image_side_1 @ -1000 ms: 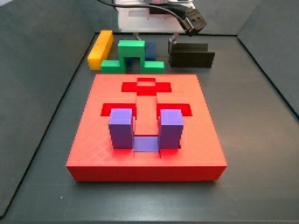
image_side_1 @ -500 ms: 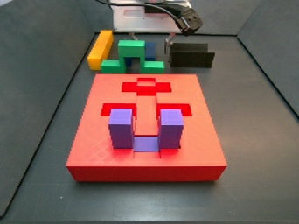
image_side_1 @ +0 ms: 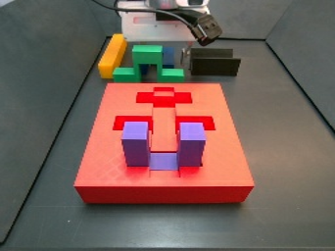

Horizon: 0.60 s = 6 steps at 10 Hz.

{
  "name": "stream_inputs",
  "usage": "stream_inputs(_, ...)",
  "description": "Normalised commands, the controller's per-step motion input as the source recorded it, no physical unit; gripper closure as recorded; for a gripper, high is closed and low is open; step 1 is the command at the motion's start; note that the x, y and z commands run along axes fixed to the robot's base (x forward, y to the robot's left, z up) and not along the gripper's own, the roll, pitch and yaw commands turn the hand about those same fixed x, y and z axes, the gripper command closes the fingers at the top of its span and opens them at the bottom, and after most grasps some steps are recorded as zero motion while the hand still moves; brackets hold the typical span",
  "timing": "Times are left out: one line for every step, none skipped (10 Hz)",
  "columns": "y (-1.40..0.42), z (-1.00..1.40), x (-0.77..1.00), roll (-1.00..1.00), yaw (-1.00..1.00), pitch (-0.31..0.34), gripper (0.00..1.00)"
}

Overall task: Pick up the blue object. Move up. Place the blue object on the fixture. Regrasp the blue object. Move to above the board. Insert the blue object.
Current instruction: Pick up the blue object.

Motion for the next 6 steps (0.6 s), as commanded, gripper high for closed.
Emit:
stream_inputs(-0.05, -0.24, -0.07, 0.0, 0.0, -0.159, 0.0)
stream_inputs(-0.03, -0.19, -0.11, 0.0, 0.0, -0.154, 0.0)
stream_inputs(0.0, -0.09, -0.1, 0.0, 0.0, -0.147, 0.0)
stream_inputs(0.0, 0.0, -0.08, 0.0, 0.0, -0.106, 0.0)
stream_inputs(-0.01, 0.0, -0.06, 0.0, 0.0, -0.066, 0.0)
stream_inputs(-0.01, -0.04, -0.07, 0.0, 0.0, -0.076, 0.0)
